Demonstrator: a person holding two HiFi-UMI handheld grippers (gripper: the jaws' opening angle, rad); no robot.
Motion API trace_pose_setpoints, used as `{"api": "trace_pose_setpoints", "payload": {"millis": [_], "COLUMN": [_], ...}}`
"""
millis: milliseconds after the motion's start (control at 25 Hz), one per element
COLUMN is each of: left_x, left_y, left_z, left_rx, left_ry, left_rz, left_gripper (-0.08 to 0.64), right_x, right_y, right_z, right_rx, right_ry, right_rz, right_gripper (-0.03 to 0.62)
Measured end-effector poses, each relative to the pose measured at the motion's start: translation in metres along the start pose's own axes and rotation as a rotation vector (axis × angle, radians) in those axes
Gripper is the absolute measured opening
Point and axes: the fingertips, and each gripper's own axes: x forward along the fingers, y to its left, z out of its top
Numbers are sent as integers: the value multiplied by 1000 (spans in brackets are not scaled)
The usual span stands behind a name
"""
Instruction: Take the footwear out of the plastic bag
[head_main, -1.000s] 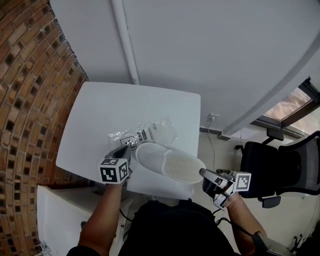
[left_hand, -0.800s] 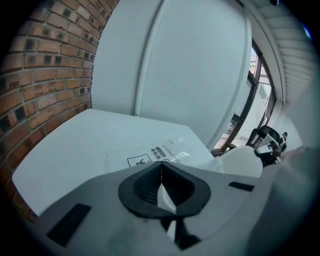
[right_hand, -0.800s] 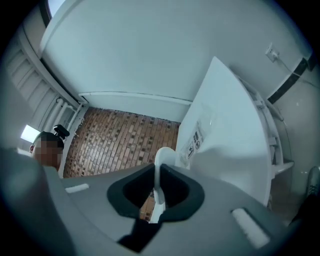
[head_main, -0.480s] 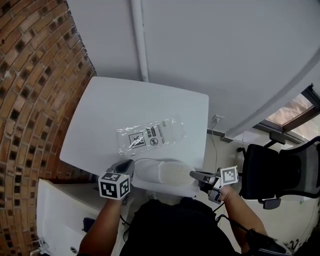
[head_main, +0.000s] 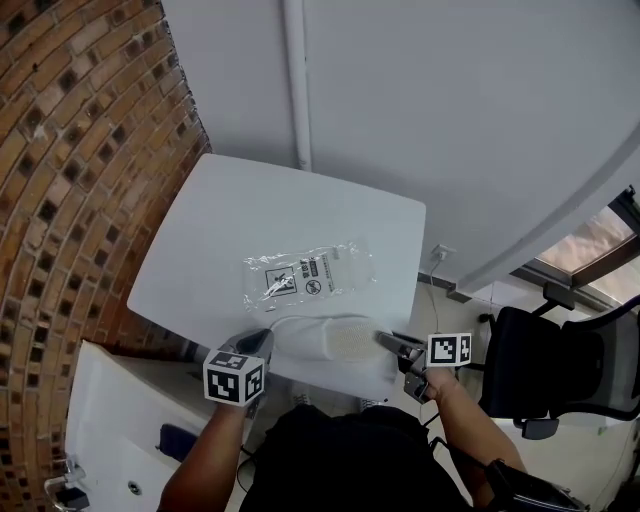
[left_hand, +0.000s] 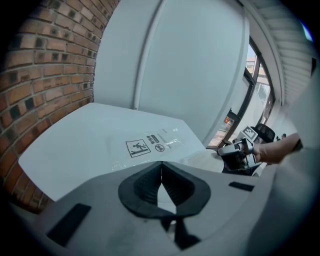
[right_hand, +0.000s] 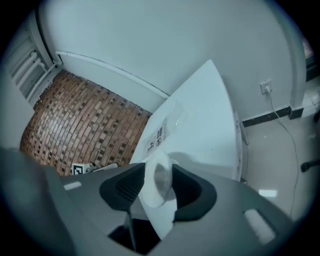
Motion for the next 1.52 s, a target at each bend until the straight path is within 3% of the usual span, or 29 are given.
{"api": "trace_pose_setpoints", "payload": {"millis": [80, 240, 320, 440, 560, 640, 760, 840, 1000, 1200, 1520], "left_x": [-5, -11, -17, -22, -23, -23, -25, -27, -38, -60, -84], "left_y": [-9, -34, -47, -69, -96, -114, -139, -153, -172, -175, -173], "left_z": [-2, -2, -3, -9, -19, -23, -25, -28, -35, -32, -25], "left_rx": [-47, -44, -45, -75, -120, -136, -123, -124, -131, -99, -72], "left_ry": [-19, -35, -48, -63, -70, -81, -106, -123, -123, -132, -164], "left_rz": [21, 43, 57, 66, 60, 62, 81, 91, 89, 105, 57], "left_gripper": [8, 8, 8, 8, 8, 8, 8, 8, 8, 8, 8], "right_x": [-2, -15, -26, -48, -72, -85, -92, -93, -97, -106, -112], "right_y": [-6, -14, -10, 4, 30, 50, 68, 72, 90, 121, 147], "right_z": [-6, 3, 9, 22, 30, 29, 12, -3, -12, 0, -12], "right_rx": [-75, -368, -491, -588, -644, -684, -677, -676, -694, -793, -752], "right_ry": [58, 121, 127, 86, 39, 26, 71, 104, 90, 34, -11], "right_rz": [-67, -231, -275, -303, -266, -200, -55, -2, 39, 50, 13], "right_gripper": [187, 187, 185, 159, 112, 14, 2, 2, 2, 2, 0]}}
